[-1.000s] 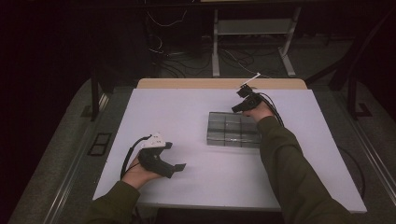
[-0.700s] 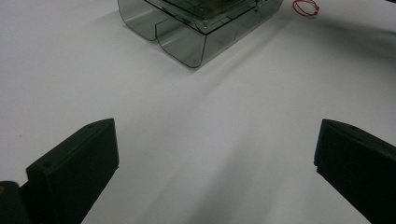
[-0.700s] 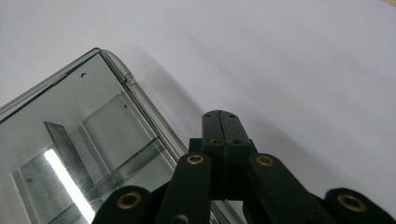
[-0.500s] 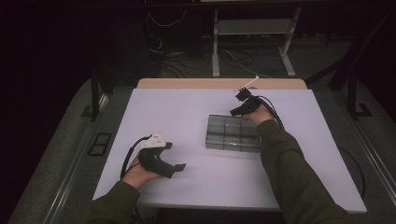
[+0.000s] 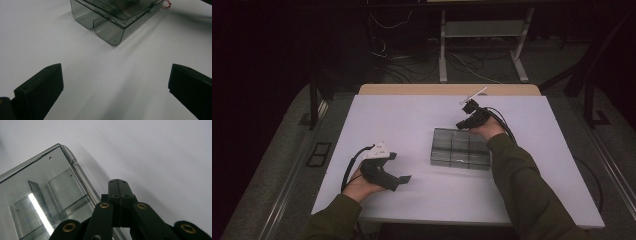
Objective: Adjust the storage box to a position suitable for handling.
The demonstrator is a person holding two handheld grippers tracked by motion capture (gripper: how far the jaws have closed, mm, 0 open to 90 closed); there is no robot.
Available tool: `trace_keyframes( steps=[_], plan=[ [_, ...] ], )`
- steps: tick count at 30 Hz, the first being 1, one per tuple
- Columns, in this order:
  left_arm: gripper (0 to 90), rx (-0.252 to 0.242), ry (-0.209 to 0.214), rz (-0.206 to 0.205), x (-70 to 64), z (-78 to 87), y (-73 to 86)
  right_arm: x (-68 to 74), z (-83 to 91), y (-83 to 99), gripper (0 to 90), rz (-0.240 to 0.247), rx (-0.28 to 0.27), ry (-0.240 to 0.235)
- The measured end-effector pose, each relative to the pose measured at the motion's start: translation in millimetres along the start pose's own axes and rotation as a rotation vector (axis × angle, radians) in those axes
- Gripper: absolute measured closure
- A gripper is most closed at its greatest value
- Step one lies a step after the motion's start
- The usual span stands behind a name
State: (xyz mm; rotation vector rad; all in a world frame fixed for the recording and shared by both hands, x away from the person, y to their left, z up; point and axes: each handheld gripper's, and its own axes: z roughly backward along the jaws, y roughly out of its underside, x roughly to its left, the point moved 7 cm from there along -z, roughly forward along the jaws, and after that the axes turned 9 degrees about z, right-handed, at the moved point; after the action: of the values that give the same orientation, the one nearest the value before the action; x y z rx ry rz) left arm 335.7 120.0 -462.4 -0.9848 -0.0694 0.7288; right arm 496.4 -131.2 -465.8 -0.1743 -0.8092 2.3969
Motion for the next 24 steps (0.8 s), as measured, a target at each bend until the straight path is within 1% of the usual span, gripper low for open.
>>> trace_keyframes(
  steps=[2, 3, 8, 10, 13, 24],
  plan=[
    [0.0, 0.000, -0.001, 0.000, -0.1, 0.1, 0.0, 6.2, -0.2, 0.5, 89.1, 0.010, 0.001, -0.007],
    [0.0, 0.000, -0.001, 0.000, -0.1, 0.1, 0.0, 6.2, -0.2, 0.5, 89.1, 0.010, 0.001, -0.007],
    [0.0, -0.001, -0.001, -0.002, -0.5, 0.0, 0.0, 15.1, 1.1, 2.9, 89.1, 0.030, 0.001, -0.014],
    [0.0, 0.000, -0.001, -0.002, -0.6, -0.1, 0.0, 16.7, 1.4, 3.6, 89.2, 0.027, 0.000, -0.019],
    [0.0, 0.001, -0.002, -0.002, -0.6, -0.1, 0.1, 20.5, 2.5, 5.5, 89.1, 0.035, -0.004, -0.024],
    [0.0, 0.003, -0.003, -0.004, -0.7, -0.1, 0.3, 39.5, 5.0, 10.5, 89.1, 0.064, -0.003, -0.054]
  ],
)
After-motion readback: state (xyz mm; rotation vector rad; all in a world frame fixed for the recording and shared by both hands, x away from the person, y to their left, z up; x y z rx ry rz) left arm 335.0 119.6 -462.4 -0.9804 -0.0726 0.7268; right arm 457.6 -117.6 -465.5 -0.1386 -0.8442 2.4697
